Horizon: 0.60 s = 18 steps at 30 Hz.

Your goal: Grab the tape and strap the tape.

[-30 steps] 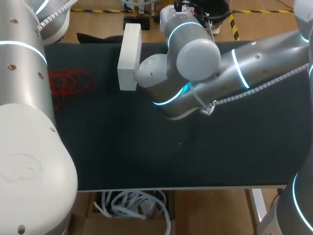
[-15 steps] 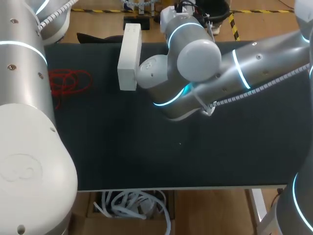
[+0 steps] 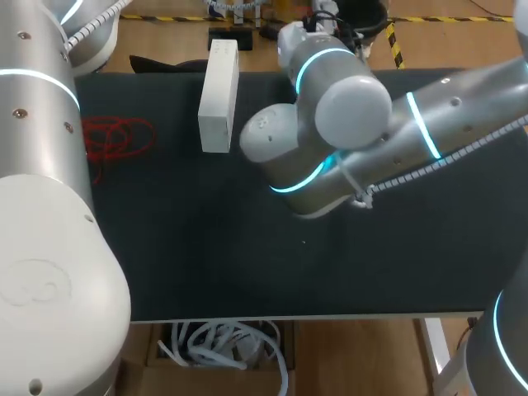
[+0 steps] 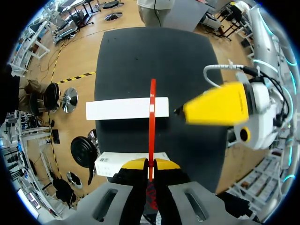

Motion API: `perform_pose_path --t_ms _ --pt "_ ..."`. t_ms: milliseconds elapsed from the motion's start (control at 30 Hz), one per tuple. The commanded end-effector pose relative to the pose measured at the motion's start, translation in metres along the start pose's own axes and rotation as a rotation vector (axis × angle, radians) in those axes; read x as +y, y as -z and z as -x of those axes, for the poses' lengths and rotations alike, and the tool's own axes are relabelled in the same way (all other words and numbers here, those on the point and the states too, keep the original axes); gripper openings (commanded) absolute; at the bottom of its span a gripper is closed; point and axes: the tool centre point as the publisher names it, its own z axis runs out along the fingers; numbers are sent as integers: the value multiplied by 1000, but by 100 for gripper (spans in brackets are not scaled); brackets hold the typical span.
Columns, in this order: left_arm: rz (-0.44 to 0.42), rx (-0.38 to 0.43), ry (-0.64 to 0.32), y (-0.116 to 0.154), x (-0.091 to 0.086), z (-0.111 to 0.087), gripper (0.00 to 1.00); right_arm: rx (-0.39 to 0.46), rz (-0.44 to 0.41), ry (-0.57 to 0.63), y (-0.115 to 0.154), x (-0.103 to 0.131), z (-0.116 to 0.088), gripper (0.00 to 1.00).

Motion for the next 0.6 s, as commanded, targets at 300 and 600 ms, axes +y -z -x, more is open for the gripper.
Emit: perform_pose_path --t_ms 300,600 --pt "5 4 0 2 0 1 0 141 -53 -62 14 -119 0 97" --pt "5 4 0 2 0 1 0 250 15 -203 -30 -173 17 100"
